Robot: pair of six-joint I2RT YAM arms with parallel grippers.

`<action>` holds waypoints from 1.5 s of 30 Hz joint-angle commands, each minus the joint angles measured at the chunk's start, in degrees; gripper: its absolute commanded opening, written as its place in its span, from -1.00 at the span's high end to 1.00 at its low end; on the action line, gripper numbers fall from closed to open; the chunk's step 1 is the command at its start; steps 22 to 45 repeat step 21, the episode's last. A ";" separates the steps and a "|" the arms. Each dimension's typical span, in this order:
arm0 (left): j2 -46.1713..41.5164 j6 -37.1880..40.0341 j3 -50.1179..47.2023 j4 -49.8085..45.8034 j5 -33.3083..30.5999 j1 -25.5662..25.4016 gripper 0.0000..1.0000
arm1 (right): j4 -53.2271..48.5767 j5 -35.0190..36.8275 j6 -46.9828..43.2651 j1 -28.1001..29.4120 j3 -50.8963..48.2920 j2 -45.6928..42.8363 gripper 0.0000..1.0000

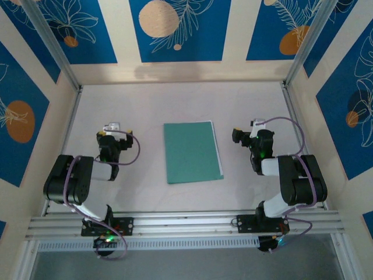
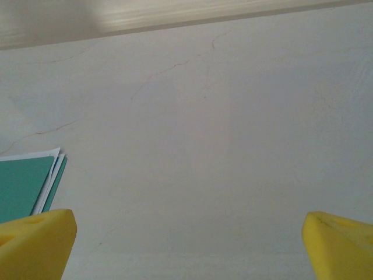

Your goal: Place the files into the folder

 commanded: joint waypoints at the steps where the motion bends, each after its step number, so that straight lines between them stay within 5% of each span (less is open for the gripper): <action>1: -0.62 -0.54 -0.30 -0.78 1.26 0.52 -1.00 | 0.34 0.93 -0.91 -0.03 0.77 0.25 -0.99; 45: -0.61 -0.53 -0.39 -0.67 0.50 0.41 -1.00 | 0.18 0.77 -1.04 0.01 0.85 0.27 -0.99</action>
